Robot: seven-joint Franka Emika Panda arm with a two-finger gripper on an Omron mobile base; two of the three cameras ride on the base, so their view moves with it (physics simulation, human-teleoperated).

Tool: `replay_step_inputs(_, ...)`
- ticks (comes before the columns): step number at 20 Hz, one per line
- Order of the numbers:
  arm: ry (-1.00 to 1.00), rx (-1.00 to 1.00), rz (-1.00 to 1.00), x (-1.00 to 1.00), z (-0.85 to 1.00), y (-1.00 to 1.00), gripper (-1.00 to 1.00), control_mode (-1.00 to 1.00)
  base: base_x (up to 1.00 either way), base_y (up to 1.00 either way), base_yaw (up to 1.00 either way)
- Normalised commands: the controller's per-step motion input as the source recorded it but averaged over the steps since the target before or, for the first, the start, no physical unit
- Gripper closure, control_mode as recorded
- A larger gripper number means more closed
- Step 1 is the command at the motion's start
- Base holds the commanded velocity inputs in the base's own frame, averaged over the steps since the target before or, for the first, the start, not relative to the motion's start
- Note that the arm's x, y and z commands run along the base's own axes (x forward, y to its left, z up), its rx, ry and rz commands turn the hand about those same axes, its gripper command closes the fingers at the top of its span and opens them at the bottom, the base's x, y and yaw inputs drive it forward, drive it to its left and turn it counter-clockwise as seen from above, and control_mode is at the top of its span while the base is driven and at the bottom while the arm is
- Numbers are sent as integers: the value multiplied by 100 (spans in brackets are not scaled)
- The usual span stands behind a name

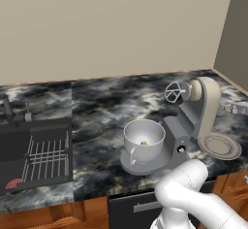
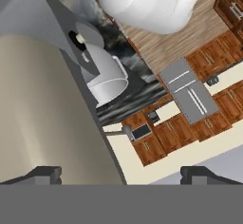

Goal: Add butter and sugar cubes to the stand mixer bowl and then turn on the stand mixer to begin making frosting.

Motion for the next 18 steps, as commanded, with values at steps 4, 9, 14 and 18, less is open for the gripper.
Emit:
replay_step_inputs(4, -36, -20, 1, -3, 0, 42, -100, -100, 0, 0, 0)
replay_step_inputs(9, -35, -19, 1, 0, -1, 54, -100, -100, 0, 0, 0)
replay_step_inputs(14, -27, -20, 8, 0, -11, 65, -100, -100, 0, 0, 0)
replay_step_inputs(18, -22, -14, 7, 0, -2, 9, -100, -100, 0, 0, 0)
